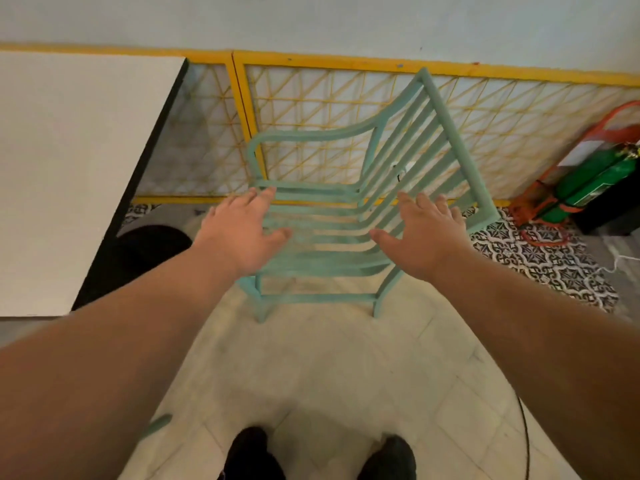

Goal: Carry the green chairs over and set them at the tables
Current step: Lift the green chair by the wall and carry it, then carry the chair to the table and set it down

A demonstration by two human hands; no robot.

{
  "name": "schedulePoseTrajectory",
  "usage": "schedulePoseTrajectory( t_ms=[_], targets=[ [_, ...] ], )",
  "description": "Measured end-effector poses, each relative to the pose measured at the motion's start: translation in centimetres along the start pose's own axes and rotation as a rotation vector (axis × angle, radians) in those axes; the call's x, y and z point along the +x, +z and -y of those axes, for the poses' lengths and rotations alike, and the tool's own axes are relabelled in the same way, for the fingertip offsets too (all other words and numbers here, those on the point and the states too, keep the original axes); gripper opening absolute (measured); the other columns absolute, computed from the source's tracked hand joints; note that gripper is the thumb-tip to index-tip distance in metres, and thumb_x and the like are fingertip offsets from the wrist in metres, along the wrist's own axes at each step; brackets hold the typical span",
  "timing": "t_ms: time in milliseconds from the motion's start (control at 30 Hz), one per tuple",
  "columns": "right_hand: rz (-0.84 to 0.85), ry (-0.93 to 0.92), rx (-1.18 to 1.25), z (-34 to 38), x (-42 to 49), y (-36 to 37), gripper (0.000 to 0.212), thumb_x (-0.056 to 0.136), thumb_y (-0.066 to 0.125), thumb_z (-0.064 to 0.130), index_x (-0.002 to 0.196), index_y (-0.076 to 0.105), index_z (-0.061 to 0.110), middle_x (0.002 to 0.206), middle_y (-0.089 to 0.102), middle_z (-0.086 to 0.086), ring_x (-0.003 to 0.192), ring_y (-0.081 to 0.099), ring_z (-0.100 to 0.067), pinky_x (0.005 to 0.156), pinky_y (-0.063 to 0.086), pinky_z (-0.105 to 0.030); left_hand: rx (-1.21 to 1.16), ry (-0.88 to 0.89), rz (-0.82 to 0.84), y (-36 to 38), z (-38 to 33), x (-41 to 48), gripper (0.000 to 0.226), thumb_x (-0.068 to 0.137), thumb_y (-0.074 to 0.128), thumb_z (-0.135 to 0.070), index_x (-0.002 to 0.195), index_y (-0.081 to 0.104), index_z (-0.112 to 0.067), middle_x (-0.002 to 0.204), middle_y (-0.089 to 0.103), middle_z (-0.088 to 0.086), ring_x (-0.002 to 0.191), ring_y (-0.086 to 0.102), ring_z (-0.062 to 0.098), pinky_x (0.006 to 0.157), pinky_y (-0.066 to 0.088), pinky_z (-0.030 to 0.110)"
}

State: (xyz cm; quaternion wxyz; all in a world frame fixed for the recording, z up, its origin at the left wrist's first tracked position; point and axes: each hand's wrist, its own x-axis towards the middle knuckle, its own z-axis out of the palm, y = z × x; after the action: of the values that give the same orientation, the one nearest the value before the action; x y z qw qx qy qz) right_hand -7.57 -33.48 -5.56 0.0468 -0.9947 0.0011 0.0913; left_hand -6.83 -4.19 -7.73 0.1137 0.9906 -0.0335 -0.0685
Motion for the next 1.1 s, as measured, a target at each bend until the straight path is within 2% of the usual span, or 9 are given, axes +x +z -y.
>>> schedulePoseTrajectory(
  t_ms=[167, 267, 400, 500, 667, 833, 1033, 1100],
  targets=[
    [0.008, -0.022, 0.013, 4.1, -3.7, -2.3, 0.098, 0.086, 0.034, 0.081, 0.161, 0.013, 0.022, 0.166, 0.022, -0.013, 0.153, 0.009, -0.037, 0.123, 0.008, -0.058, 0.031, 0.011, 0.001, -4.4, 1.5, -4.1, 0.092, 0.083, 0.041, -0.078, 0.16, 0.015, -0.035, 0.167, 0.025, 0.003, 0.151, 0.026, 0.03, 0.121, 0.025, 0.054],
    [-0.016, -0.057, 0.025, 6.0, -4.7, -3.6, 0.097, 0.086, 0.036, 0.081, 0.161, 0.017, 0.022, 0.165, 0.025, -0.012, 0.152, 0.016, -0.036, 0.122, 0.011, -0.056, 0.024, -0.015, -0.009, -6.7, 2.9, -6.0, 0.088, 0.088, 0.046, -0.074, 0.16, 0.018, -0.033, 0.166, 0.027, 0.004, 0.151, 0.026, 0.029, 0.121, 0.025, 0.054],
    [0.0, -0.153, 0.044, 8.0, -5.9, -4.1, 0.093, 0.087, 0.039, 0.078, 0.159, 0.024, 0.021, 0.16, 0.034, -0.011, 0.15, 0.024, -0.033, 0.121, 0.019, -0.053, -0.029, -0.064, -0.035, -8.3, 3.9, -9.3, 0.086, 0.09, 0.049, -0.071, 0.16, 0.019, -0.033, 0.166, 0.028, 0.005, 0.15, 0.027, 0.03, 0.121, 0.024, 0.052],
    [0.034, -0.291, -0.035, 9.3, -6.9, -3.8, 0.092, 0.087, 0.036, 0.078, 0.157, 0.027, 0.02, 0.157, 0.04, -0.01, 0.145, 0.033, -0.032, 0.119, 0.023, -0.052, -0.02, -0.114, -0.026, -7.9, 3.7, -12.9, 0.084, 0.091, 0.047, -0.07, 0.16, 0.019, -0.032, 0.166, 0.027, 0.004, 0.151, 0.024, 0.028, 0.122, 0.024, 0.051],
    [0.128, -0.499, -0.167, 11.3, -9.8, -1.8, 0.098, 0.081, 0.028, 0.084, 0.156, 0.028, 0.02, 0.153, 0.045, -0.01, 0.139, 0.04, -0.033, 0.114, 0.031, -0.052, -0.106, -0.343, -0.021, -5.1, 3.3, -21.6, 0.084, 0.091, 0.047, -0.068, 0.161, 0.016, -0.032, 0.168, 0.021, 0.003, 0.155, 0.015, 0.027, 0.123, 0.019, 0.052],
    [0.164, -0.707, -0.21, 15.1, -14.0, 0.4, 0.091, 0.083, 0.033, 0.081, 0.151, 0.035, 0.02, 0.147, 0.051, -0.009, 0.135, 0.044, -0.032, 0.11, 0.033, -0.052, -0.107, -0.58, -0.041, -4.0, 5.5, -31.3, 0.084, 0.092, 0.044, -0.07, 0.161, 0.012, -0.035, 0.168, 0.021, 0.001, 0.154, 0.017, 0.029, 0.123, 0.021, 0.054],
    [0.172, -0.892, -0.197, 21.5, -19.4, 1.7, 0.079, 0.085, 0.042, 0.076, 0.138, 0.046, 0.018, 0.134, 0.058, -0.009, 0.126, 0.05, -0.032, 0.105, 0.038, -0.048, -0.12, -0.762, -0.1, -3.9, 7.7, -40.4, 0.082, 0.092, 0.045, -0.068, 0.161, 0.016, -0.033, 0.167, 0.025, 0.002, 0.153, 0.018, 0.032, 0.123, 0.022, 0.054],
    [0.179, -0.929, -0.199, 23.9, -21.0, 2.2, 0.08, 0.085, 0.043, 0.075, 0.141, 0.045, 0.017, 0.135, 0.058, -0.01, 0.125, 0.05, -0.032, 0.105, 0.039, -0.047, -0.139, -0.808, -0.114, -3.8, 8.8, -43.1, 0.082, 0.092, 0.045, -0.068, 0.161, 0.015, -0.034, 0.167, 0.024, 0.002, 0.154, 0.017, 0.032, 0.123, 0.022, 0.054]
  ],
)
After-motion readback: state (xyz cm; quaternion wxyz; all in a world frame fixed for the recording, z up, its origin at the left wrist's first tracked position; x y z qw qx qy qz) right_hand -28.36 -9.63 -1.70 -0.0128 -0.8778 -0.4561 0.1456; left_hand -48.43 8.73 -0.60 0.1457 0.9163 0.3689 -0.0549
